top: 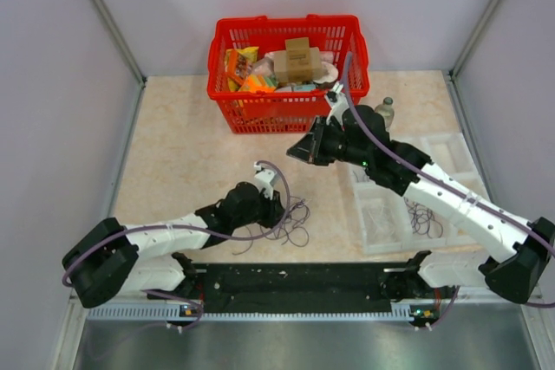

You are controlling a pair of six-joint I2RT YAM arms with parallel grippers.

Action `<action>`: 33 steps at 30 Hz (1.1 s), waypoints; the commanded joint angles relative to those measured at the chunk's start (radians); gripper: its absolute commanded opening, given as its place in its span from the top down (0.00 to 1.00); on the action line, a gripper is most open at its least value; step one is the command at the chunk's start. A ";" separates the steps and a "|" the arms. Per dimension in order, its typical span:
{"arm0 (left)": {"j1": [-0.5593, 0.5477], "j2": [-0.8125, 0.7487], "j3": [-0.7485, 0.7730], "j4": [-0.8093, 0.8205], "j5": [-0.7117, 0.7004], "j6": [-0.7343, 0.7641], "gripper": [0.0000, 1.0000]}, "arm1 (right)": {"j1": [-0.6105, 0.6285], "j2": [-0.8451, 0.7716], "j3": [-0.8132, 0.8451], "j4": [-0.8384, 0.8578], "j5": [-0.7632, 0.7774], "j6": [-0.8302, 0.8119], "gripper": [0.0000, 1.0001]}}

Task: Untangle the cables

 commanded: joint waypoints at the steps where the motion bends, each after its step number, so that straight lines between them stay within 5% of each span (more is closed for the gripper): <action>1: -0.003 -0.043 -0.018 0.150 -0.038 -0.004 0.67 | 0.004 -0.045 0.012 0.047 0.004 0.023 0.99; 5: -0.003 -0.049 -0.036 0.218 0.046 -0.016 0.53 | 0.004 -0.047 -0.002 0.058 -0.004 0.032 0.99; 11: -0.003 0.041 -0.018 0.342 0.136 -0.061 0.54 | 0.004 -0.049 -0.001 0.073 -0.016 0.047 0.99; 20: -0.004 -0.011 -0.004 0.290 0.102 -0.070 1.00 | 0.004 -0.035 -0.014 0.030 0.018 -0.029 0.97; 25: -0.004 -0.267 0.002 0.059 0.062 -0.040 1.00 | -0.003 0.043 -0.004 -0.115 0.122 -0.215 0.77; 29: -0.004 -0.456 0.036 -0.167 0.016 -0.030 1.00 | -0.030 0.120 -0.007 -0.238 0.099 -0.321 0.46; 33: -0.003 -0.554 0.088 -0.336 -0.042 -0.041 1.00 | -0.059 0.035 -0.085 -0.252 0.076 -0.382 0.29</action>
